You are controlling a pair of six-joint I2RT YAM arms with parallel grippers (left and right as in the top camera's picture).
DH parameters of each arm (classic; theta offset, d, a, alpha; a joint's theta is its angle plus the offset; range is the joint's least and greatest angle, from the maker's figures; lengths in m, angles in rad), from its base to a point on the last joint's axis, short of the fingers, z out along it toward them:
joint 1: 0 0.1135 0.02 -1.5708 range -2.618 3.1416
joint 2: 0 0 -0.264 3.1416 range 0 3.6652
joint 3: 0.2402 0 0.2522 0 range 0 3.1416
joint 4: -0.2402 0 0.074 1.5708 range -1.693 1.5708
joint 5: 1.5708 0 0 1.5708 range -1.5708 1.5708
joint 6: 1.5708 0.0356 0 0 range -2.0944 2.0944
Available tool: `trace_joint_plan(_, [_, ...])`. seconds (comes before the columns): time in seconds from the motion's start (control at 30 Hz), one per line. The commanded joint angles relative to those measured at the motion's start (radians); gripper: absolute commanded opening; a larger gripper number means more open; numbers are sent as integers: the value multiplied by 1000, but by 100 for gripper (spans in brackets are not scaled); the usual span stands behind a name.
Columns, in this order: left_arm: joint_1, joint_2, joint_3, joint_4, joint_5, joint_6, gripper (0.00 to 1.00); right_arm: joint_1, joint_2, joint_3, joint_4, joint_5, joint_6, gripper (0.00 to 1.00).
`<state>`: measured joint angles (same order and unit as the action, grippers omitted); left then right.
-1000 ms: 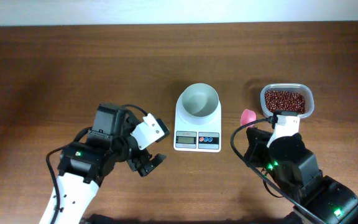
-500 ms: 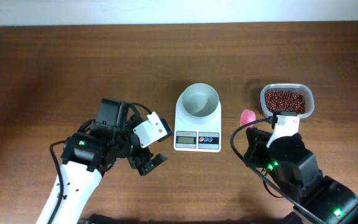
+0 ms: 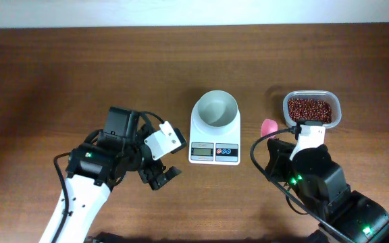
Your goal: Scoop and weigh 50g on scale
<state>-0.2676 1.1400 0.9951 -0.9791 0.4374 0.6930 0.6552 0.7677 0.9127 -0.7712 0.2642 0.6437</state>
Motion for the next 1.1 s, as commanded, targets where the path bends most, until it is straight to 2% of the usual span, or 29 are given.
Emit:
trace_joint_plan(0.0, [5, 6, 22, 0, 0, 19, 99, 5, -1, 2, 0, -6, 0, 4])
trace_joint_plan(0.37, [3, 6, 22, 1, 41, 19, 99, 5, -2, 2, -14, 14, -1, 4])
trace_joint_plan(0.5, [2, 6, 22, 0, 80, 19, 99, 5, -5, 8, -97, 143, -67, 4])
trace_joint_plan(0.67, [2, 6, 22, 2, 79, 19, 99, 5, -6, 82, -277, 377, -80, 4])
trace_joint_plan(0.73, [2, 6, 22, 9, 80, 19, 99, -2, -6, 99, -304, 395, -79, 4])
trace_joint_plan(0.9, [2, 6, 22, 27, 79, 19, 99, -214, 14, 104, -294, 349, -108, 4])
trace_joint_plan(0.97, [2, 6, 22, 27, 80, 19, 99, -340, 50, 108, -261, 211, -237, 4])
trace_joint_plan(1.03, [2, 6, 22, 27, 80, 19, 99, -456, 97, 126, -253, 89, -303, 4])
trace_joint_plan(1.07, [2, 6, 22, 27, 80, 19, 99, -575, 156, 166, -254, -45, -369, 4])
